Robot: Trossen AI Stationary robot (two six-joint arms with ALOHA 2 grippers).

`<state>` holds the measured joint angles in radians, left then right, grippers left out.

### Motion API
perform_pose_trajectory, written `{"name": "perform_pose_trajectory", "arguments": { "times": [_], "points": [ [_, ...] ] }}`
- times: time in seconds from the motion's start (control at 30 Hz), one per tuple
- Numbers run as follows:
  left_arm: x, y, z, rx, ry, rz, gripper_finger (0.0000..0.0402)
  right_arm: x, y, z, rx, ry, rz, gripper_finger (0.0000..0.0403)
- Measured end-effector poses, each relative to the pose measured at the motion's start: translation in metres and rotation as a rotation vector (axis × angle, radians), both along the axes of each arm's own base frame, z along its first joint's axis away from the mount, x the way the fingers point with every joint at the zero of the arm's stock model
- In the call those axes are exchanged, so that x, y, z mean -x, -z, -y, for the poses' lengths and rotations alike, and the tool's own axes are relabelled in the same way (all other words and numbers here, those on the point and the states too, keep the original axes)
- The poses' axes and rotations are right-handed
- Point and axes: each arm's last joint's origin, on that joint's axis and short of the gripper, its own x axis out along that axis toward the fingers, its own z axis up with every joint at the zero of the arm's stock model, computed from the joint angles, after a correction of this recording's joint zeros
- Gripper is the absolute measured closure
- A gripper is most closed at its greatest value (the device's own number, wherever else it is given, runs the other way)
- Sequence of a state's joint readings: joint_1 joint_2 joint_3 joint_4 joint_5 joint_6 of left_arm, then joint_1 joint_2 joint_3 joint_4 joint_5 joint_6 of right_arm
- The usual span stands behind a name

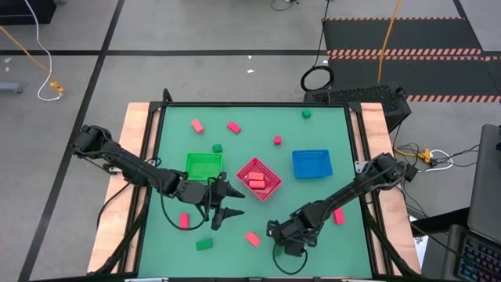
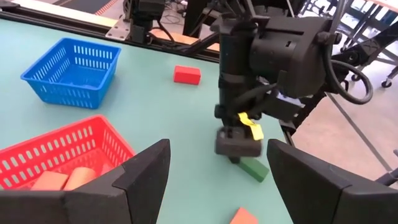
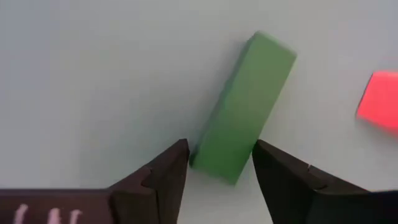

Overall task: Sort & place blocks by color
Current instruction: Put the green block into the blue bin

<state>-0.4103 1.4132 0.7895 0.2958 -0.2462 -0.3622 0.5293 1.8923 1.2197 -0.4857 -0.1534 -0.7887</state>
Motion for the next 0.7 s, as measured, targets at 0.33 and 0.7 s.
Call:
{"name": "perform_pose_trajectory", "arguments": {
  "times": [0.33, 0.7],
  "points": [
    [0.0, 0.0, 0.0, 0.01, -0.003, -0.005, 0.0131, 0.007, -0.016, 0.001, -0.059, 0.207, -0.056, 0.0249],
    [0.001, 0.001, 0.002, 0.021, -0.002, -0.012, 0.0131, -0.005, -0.023, -0.008, -0.245, 0.417, -0.035, 0.0235]
  ]
}}
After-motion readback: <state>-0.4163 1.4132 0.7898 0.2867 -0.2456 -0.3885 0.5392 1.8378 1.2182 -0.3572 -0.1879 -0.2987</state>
